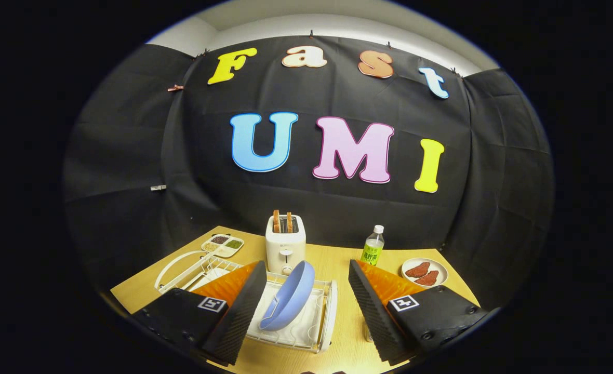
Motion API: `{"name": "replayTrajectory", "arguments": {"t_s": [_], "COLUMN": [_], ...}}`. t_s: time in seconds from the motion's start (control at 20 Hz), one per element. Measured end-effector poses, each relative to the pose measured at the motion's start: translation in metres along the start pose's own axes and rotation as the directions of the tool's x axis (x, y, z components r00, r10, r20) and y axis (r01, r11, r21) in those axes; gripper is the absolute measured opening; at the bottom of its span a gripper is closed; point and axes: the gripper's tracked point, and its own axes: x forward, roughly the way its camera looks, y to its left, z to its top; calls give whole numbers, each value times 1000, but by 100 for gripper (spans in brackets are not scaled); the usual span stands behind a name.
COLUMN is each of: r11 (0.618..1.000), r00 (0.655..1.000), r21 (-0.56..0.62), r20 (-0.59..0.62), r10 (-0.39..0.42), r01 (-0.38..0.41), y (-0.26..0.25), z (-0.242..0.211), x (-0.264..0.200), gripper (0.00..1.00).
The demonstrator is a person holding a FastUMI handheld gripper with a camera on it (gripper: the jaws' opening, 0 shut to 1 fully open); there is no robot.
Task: Take the plate from the dish rack, then take the spoon from the basket and place it into the plate.
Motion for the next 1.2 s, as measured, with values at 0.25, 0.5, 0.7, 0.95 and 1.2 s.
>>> {"name": "replayTrajectory", "arguments": {"t_s": [0.25,0.5,0.7,0.95,1.2], "r11": [1000,999,999,996,995], "r00": [997,973,940,881,882], "r21": [-10,-32,-22,17,6], "r20": [-78,-232,-338,-468,-464], "r10": [10,-12,-40,-68,-85], "r01": [-11,5,35,86,99], "y": [10,14,13,11,10], "z": [-19,-54,-79,-109,-114], "x": [29,75,111,128,141], "gripper": [98,98,97,92,85]}}
